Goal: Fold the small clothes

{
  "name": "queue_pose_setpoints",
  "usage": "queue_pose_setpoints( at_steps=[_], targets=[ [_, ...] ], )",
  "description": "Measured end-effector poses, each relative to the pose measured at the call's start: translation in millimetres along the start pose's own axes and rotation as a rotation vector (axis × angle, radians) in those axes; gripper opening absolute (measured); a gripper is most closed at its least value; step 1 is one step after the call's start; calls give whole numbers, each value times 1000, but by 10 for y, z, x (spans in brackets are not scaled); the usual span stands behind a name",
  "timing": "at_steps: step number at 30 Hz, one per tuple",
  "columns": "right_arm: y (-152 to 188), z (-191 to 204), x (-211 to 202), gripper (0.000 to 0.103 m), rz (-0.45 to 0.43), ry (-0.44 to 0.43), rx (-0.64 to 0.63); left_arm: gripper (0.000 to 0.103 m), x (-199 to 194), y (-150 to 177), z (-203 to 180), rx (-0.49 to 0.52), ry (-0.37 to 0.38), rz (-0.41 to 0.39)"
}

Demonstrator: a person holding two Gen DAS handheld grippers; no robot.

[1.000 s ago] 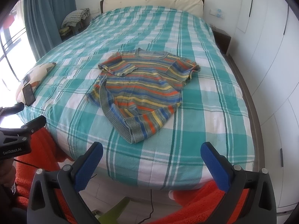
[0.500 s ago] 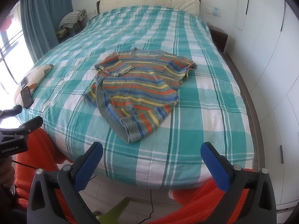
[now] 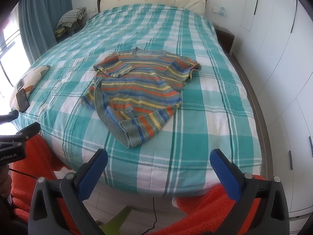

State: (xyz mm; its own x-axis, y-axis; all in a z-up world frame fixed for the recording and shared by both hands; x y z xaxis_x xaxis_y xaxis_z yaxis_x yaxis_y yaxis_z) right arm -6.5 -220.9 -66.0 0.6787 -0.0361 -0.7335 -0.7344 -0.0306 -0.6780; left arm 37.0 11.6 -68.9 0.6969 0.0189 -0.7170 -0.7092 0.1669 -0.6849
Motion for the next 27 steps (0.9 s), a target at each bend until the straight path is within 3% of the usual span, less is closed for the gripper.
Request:
queue_pose_setpoints(
  at_steps=[23, 27],
  targets=[
    [49, -47, 78, 103, 22, 19, -4, 102, 67, 73, -9, 12, -7, 13],
    [17, -155, 155, 103, -4, 38, -16, 103, 261, -64, 141, 2, -19, -18]
  ],
)
Point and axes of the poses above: each gripper's, at about its wrist camera, not at the fingertips, and x roughly the way its jaws point, z to its left, y to its underside, the point moved 6 cm from there along x, roughly the way its jaws point, and after that the axes turned 8 degrees about -z, right-handed, at the moved point
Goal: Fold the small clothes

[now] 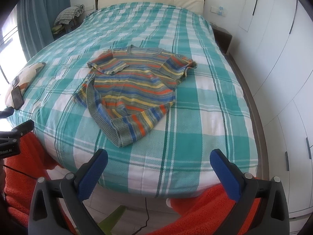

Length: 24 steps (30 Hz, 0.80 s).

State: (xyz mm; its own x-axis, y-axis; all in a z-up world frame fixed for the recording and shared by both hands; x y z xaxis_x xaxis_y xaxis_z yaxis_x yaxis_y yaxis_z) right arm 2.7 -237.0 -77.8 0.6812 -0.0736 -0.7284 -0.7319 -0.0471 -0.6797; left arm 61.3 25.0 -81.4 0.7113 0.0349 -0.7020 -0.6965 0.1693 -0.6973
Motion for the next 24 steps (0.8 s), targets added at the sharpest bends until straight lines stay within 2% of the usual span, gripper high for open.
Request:
queue_pose_setpoints(
  at_steps=[2, 5, 7, 8, 9, 10, 11, 12, 14, 15, 16, 17, 18, 22, 24],
  targets=[
    [7, -115, 163, 103, -1, 15, 6, 102, 235, -151, 101, -53, 48, 5],
    [81, -203, 549, 103, 51, -7, 44, 102, 681, -391, 81, -132, 202, 49],
    [127, -120, 801, 102, 77, -87, 82, 102, 1064, -542, -48, -149, 267, 93],
    [140, -31, 919, 98, 87, -152, 102, 102, 1278, -601, -132, -146, 284, 123],
    [151, 83, 1031, 94, 105, -222, 121, 102, 1508, -653, -213, -144, 277, 152],
    [165, 233, 1144, 83, 127, -291, 135, 101, 1711, -687, -284, -132, 258, 172],
    [159, 379, 1238, 78, 139, -348, 134, 100, 1920, -712, -342, -115, 226, 192],
    [143, 517, 1330, 78, 138, -387, 114, 96, 2100, -719, -384, -97, 186, 208],
    [131, 788, 1529, 75, 125, -399, 31, 73, 2419, -677, -447, -70, 132, 260],
    [143, 883, 1631, 68, 122, -396, -11, 36, 2530, -619, -455, -78, 140, 298],
    [156, 931, 1725, 41, 119, -390, -36, 4, 2593, -555, -439, -99, 148, 327],
    [159, 907, 1797, 13, 109, -364, -38, 3, 2574, -532, -389, -142, 162, 319],
    [146, 830, 1804, 5, 100, -353, -4, 2, 2478, -538, -313, -191, 181, 282],
    [78, 371, 1326, 4, 55, -428, 180, 1, 1768, -466, -8, -241, 288, 160],
    [151, 130, 1034, 4, 65, -442, 244, 1, 1343, -265, 129, -264, 343, 148]
  ],
)
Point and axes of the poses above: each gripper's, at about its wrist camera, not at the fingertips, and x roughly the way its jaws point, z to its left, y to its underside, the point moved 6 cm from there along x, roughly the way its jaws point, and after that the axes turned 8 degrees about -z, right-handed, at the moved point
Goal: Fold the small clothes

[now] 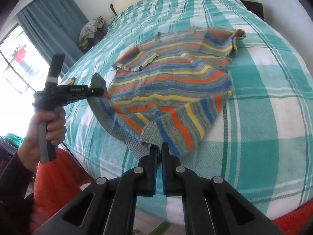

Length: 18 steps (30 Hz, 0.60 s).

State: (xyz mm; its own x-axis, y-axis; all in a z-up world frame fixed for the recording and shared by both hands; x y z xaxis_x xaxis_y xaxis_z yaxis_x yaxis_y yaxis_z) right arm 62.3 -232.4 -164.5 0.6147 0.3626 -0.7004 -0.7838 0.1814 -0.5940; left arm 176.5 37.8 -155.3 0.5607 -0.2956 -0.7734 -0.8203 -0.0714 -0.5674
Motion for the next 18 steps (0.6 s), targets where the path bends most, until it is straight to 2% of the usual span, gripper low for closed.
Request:
queue_pose_setpoints(
  at_steps=[3, 5, 8, 10, 12, 13, 14, 15, 16, 17, 18],
  targets=[
    [169, -210, -386, 4, 41, 5, 133, 1, -380, 517, 43, -33, 25, 44],
    [298, -373, -481, 4, 71, 27, 219, 1, -385, 809, 99, -73, 11, 83],
    [506, -592, -428, 4, 117, 88, 301, 1, -171, 1122, 247, -109, -41, 144],
    [601, -722, -340, 4, 141, 99, 357, 2, -69, 1229, 356, -150, -58, 168],
    [577, -808, -256, 10, 136, 80, 399, 2, -73, 1210, 430, -163, -69, 166],
    [553, -844, -255, 25, 123, 68, 421, 3, -119, 1166, 455, -172, -64, 139],
    [520, -872, -278, 47, 95, 45, 444, 5, -164, 1125, 488, -183, -54, 113],
    [487, -906, -315, 56, 57, 21, 465, 15, -201, 1087, 507, -200, -31, 95],
    [452, -965, -326, 61, 22, 13, 485, 34, -223, 1069, 535, -223, -8, 83],
    [428, -1029, -309, 61, 8, 11, 502, 45, -231, 1057, 572, -250, 1, 74],
    [410, -1094, -267, 61, 5, 7, 519, 63, -233, 1055, 616, -273, -8, 65]
  ],
)
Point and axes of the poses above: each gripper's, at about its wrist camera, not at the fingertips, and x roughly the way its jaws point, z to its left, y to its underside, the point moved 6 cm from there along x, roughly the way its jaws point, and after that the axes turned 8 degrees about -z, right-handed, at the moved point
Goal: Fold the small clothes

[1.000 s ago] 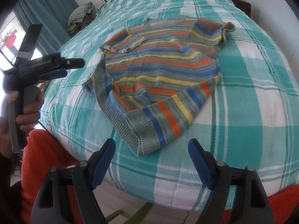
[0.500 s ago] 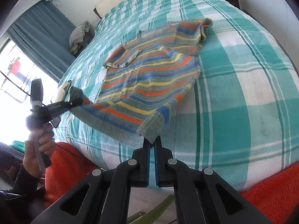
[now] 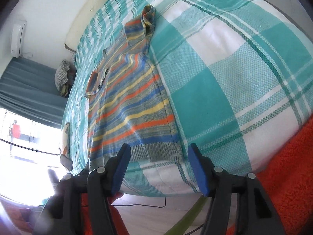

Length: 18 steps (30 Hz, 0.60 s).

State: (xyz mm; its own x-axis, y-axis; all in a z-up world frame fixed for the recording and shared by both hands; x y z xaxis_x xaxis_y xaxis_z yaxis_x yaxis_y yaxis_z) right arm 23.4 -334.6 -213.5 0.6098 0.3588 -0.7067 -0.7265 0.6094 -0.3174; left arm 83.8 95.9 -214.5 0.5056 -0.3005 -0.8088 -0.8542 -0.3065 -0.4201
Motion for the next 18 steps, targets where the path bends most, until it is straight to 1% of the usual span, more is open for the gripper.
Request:
queue_pose_setpoints(
  at_steps=[1, 3, 5, 6, 7, 8, 10, 11, 12, 13, 14, 15, 16, 17, 18],
  targets=[
    [-33, -50, 55, 61, 5, 3, 14, 67, 15, -17, 40, -16, -13, -9],
    [-83, -77, 227, 59, 33, -5, 27, 67, 74, -39, 88, -37, -5, 4],
    [-45, -29, 452, 42, 105, -32, -9, 67, 137, -44, 85, -75, 48, 41],
    [-7, 20, 530, 36, 138, -40, -30, 68, 158, -50, 67, -82, 70, 53],
    [20, 70, 578, 20, 155, -43, -53, 70, 177, -45, 41, -76, 77, 63],
    [41, 88, 605, 5, 159, -38, -79, 70, 203, -45, 44, -63, 60, 67],
    [31, 112, 565, 6, 149, -16, -100, 70, 250, -23, 119, -62, 6, 78],
    [18, 115, 516, 5, 138, -17, -96, 68, 266, -13, 165, -83, 6, 83],
    [8, 119, 443, 5, 127, -18, -91, 64, 288, -10, 200, -105, 6, 91],
    [-14, 118, 352, 5, 113, -13, -92, 54, 310, -7, 217, -113, -1, 98],
    [-31, 116, 271, 5, 102, -4, -99, 46, 339, -3, 206, -100, -12, 104],
    [-44, 82, 204, 5, 98, 11, -110, 30, 372, 9, 169, -70, -22, 113],
    [-51, 69, 180, 5, 98, 29, -119, 7, 413, 26, 105, -33, -17, 123],
    [-46, 32, 169, 5, 104, 42, -123, 4, 434, 46, 48, -2, -23, 129],
    [-38, 13, 205, 5, 117, 54, -127, 4, 426, 48, 5, 32, -57, 118]
  ],
)
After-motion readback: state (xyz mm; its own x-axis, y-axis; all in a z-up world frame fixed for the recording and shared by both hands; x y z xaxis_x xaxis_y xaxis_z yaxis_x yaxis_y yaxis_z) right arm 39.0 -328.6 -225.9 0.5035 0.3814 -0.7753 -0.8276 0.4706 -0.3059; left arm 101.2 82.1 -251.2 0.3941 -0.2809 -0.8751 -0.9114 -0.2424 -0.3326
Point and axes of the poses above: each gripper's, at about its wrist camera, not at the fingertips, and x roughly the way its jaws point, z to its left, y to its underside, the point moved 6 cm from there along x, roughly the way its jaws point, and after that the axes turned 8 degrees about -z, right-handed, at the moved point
